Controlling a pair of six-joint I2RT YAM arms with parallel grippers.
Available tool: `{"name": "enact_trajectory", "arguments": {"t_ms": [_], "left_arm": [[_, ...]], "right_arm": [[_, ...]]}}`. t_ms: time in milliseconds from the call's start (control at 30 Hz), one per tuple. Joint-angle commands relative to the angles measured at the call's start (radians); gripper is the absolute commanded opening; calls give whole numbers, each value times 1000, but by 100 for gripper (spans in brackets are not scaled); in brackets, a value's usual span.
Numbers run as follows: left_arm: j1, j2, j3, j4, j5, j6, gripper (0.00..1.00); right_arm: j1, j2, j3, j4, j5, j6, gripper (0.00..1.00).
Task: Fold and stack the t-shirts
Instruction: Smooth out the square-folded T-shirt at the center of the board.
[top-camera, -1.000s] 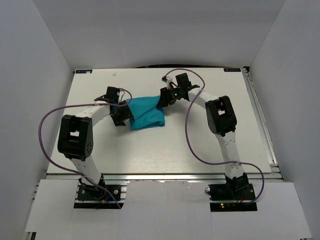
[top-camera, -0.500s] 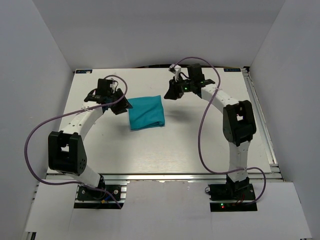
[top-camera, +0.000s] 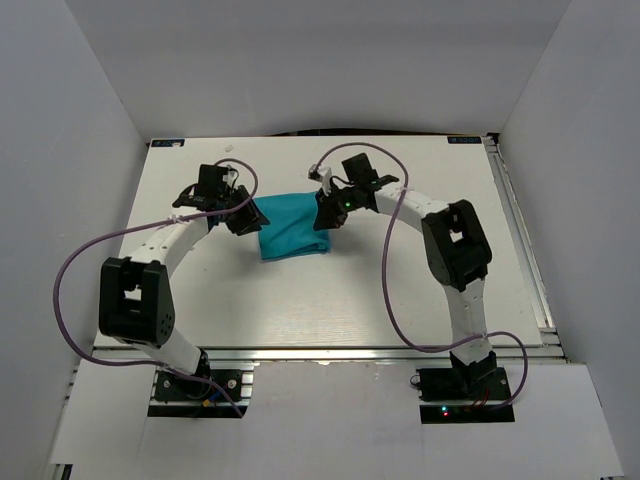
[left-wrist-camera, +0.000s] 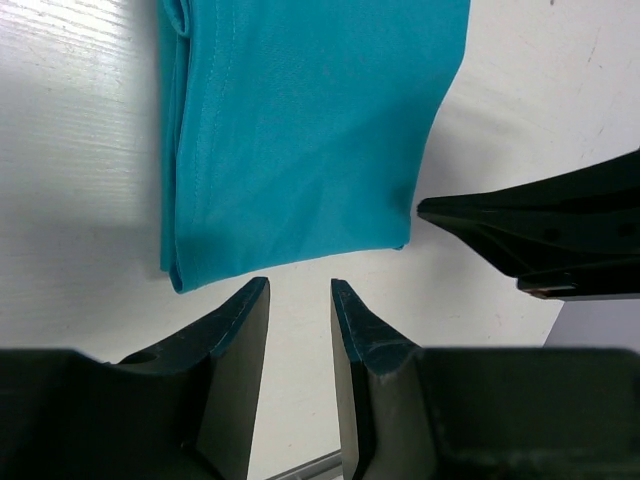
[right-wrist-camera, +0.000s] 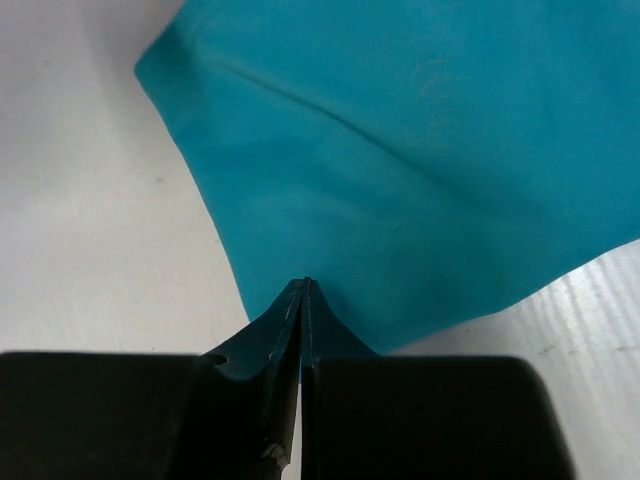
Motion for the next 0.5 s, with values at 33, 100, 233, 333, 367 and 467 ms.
{"name": "enact_trajectory", "arguments": {"t_ms": [33,100,233,333,367,467], "left_arm": [[3,27,38,29,21,-3,42],[3,55,52,36,26,-2,42],[3,93,95,39,29,1,42],[3,115,110,40,31,1,42],[3,118,119,40,31,1,42],[5,133,133,40,34,6,42]], "right_arm": [[12,36,9,-30,22,-3,5],[21,31,-19,-28,30,-9,5],[29,31,-45,-36,34,-15,4],[34,19,-69,-33,38,-18,4],[34,13,-79,-19,38,-18,4],[40,-24,-108,7,47,-18,3]]}}
